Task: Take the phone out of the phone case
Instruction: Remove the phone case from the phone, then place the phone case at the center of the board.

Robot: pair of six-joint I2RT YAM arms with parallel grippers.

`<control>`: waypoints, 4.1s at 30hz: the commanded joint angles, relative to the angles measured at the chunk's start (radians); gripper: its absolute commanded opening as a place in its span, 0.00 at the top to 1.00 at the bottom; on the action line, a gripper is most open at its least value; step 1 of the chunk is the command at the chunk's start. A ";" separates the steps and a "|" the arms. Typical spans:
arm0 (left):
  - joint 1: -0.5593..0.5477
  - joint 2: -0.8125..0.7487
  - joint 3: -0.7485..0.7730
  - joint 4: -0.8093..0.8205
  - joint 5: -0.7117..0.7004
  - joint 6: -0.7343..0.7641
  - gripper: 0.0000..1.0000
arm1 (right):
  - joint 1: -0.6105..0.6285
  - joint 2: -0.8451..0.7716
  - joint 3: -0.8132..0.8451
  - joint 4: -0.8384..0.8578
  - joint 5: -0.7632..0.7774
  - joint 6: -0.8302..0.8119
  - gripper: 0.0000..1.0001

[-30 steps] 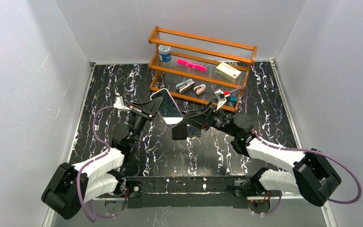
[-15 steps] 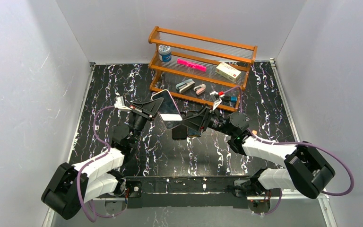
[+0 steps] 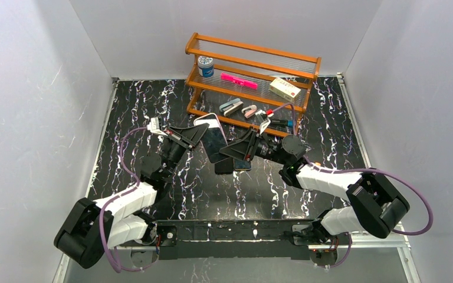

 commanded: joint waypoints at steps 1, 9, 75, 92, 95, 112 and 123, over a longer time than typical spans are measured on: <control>-0.007 -0.008 0.049 0.165 0.165 -0.002 1.00 | -0.012 0.025 0.080 0.075 0.005 -0.001 0.55; -0.007 -0.057 0.025 0.160 0.240 0.126 0.95 | -0.036 0.057 0.104 0.131 -0.022 0.036 0.76; 0.015 -0.024 0.058 -0.093 0.262 0.288 1.00 | -0.098 -0.018 0.021 0.118 -0.113 0.141 0.99; 0.017 0.002 0.079 -0.180 0.041 0.323 1.00 | -0.098 -0.092 -0.103 -0.120 -0.162 0.094 0.99; 0.017 0.014 0.080 -0.180 0.039 0.322 1.00 | -0.095 -0.098 -0.127 -0.141 -0.162 0.095 0.99; 0.018 -0.153 0.071 -0.636 -0.075 0.517 1.00 | -0.140 -0.282 -0.037 -0.715 0.047 -0.260 0.99; 0.036 -0.040 0.143 -1.044 -0.121 0.577 1.00 | -0.381 -0.246 -0.079 -0.824 0.161 -0.354 0.99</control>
